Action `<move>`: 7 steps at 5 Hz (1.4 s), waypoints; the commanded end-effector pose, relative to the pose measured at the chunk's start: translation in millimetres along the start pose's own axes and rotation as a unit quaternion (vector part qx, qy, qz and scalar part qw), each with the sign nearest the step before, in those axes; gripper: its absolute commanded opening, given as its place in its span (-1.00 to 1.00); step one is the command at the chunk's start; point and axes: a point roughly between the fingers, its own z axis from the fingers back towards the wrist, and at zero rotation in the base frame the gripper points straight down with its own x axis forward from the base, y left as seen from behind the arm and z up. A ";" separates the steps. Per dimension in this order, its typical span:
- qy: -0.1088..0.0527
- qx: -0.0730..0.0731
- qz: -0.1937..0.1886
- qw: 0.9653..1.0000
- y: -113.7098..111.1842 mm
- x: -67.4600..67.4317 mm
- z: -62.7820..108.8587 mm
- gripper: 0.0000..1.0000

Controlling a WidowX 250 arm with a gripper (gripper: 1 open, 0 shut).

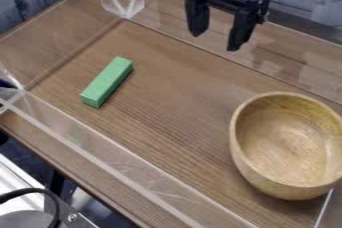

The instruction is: Put the green block in the brown bowl

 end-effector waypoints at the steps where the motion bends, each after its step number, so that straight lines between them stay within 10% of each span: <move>1: 0.006 0.001 0.002 1.000 10.6 -11.7 -1.8 1.00; 3: -0.013 -0.021 -0.022 0.999 39.3 -32.4 -30.8 1.00; 5: 0.001 -0.010 0.003 1.000 123.0 -58.1 -34.7 1.00; 7: -0.009 -0.007 0.035 0.999 147.8 -59.9 -54.8 1.00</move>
